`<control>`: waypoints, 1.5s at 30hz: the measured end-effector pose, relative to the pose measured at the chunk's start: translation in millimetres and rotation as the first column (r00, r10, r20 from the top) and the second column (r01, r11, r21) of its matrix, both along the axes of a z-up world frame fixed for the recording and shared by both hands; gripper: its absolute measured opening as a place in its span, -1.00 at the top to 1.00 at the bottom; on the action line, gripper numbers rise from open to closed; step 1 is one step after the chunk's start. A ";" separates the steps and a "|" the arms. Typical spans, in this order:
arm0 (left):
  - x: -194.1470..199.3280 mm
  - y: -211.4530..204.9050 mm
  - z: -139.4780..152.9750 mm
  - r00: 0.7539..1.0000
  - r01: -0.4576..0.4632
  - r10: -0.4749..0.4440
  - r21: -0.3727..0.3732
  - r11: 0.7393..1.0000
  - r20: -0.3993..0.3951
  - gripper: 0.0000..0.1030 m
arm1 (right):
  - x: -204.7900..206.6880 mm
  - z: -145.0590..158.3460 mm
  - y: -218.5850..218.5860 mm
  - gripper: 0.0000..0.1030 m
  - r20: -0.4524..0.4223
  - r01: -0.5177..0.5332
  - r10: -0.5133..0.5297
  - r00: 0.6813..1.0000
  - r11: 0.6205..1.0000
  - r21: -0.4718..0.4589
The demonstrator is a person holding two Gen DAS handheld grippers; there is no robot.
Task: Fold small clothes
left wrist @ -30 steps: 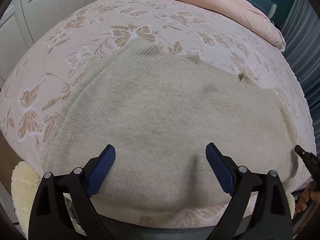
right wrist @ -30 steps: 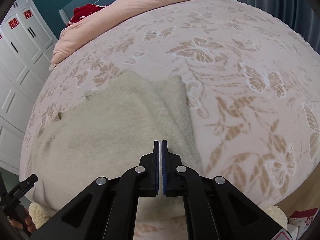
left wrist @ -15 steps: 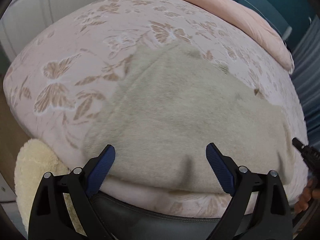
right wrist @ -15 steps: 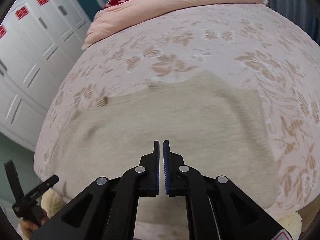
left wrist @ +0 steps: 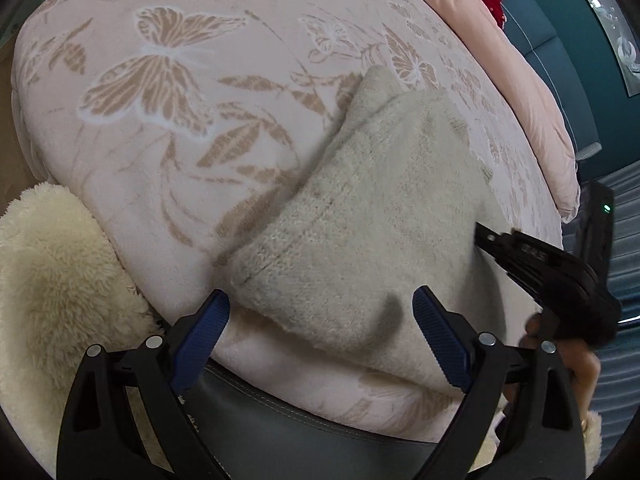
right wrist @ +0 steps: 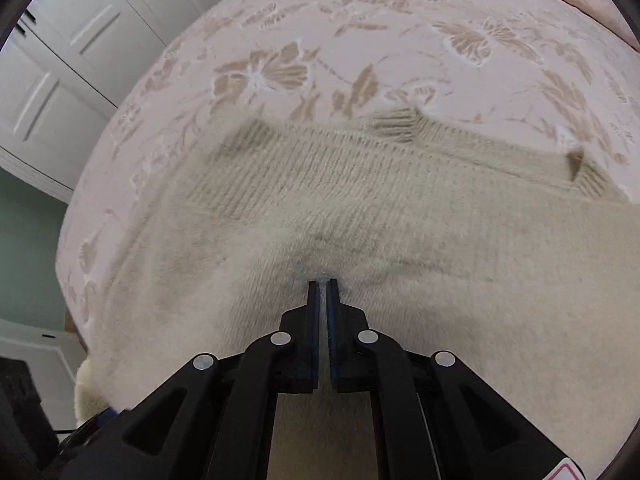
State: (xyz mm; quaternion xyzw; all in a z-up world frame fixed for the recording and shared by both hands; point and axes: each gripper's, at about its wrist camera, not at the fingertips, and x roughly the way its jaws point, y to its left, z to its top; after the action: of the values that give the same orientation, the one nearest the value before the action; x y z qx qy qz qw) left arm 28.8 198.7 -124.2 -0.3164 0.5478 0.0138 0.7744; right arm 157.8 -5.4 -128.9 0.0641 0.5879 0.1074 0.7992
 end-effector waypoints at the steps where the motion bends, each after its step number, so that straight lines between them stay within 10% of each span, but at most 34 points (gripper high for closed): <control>1: 0.9 -0.8 -0.8 1.000 -0.003 0.003 -0.003 1.000 -0.002 -0.77 | 3.1 -2.4 4.4 0.95 0.015 -0.006 0.007 1.000 1.000 -0.010; 11: 15.4 -5.7 -1.6 0.998 -0.056 0.058 -0.078 0.995 0.031 -0.78 | -68.2 43.1 -63.5 0.94 0.089 0.120 -0.123 0.988 0.992 0.038; 13: 18.2 -8.6 0.1 0.998 -0.047 0.049 -0.073 0.996 0.027 -0.62 | -86.2 41.4 -83.5 0.93 0.087 0.152 -0.152 0.984 0.988 0.010; 16: 23.5 -14.2 7.0 0.999 -0.002 0.007 -0.104 0.995 0.049 0.22 | -108.6 35.4 -110.9 0.90 0.064 0.182 -0.180 0.982 0.983 -0.030; 20: 32.2 -44.0 56.9 0.980 0.100 -0.087 -0.062 0.993 0.180 0.51 | -121.7 24.0 -136.5 0.91 0.044 0.211 -0.213 0.976 0.977 0.044; 24: 39.7 -107.8 127.4 0.906 0.260 -0.257 0.037 0.965 0.335 0.70 | -128.0 29.2 -146.4 0.88 0.052 0.247 -0.254 0.966 0.962 0.114; 29: 29.6 -213.7 183.8 0.734 0.511 -0.492 0.096 0.854 0.469 0.99 | -151.0 50.1 -182.1 0.61 0.115 0.311 -0.332 0.936 0.935 0.168; 31: 24.1 -250.7 176.6 0.706 0.556 -0.555 0.141 0.819 0.440 0.93 | -162.3 52.9 -202.6 0.47 0.119 0.355 -0.377 0.919 0.919 0.171; 34: 15.7 -263.9 142.0 0.756 0.561 -0.560 0.104 0.821 0.340 0.80 | -181.5 55.5 -225.8 0.43 0.127 0.390 -0.409 0.904 0.908 0.154; 36: 6.2 -244.2 120.8 0.807 0.508 -0.512 0.097 0.856 0.295 0.07 | -193.9 57.4 -234.5 0.31 0.144 0.399 -0.416 0.898 0.907 0.137; 39: -5.8 -184.1 98.6 0.905 0.316 -0.341 0.137 0.939 0.255 -0.44 | -204.1 54.1 -241.4 0.28 0.142 0.403 -0.423 0.895 0.903 0.151; 45: -20.9 -61.4 59.7 0.993 -0.002 -0.014 0.134 0.991 0.115 -0.63 | -199.0 50.1 -216.0 0.28 0.133 0.346 -0.366 0.921 0.926 0.153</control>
State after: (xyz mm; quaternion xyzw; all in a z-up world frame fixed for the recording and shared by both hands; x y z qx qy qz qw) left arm 8.0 137.3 -64.4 -0.2623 0.5007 0.0298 0.8244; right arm -41.2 -221.4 -78.8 0.2116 0.4928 0.0019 0.8440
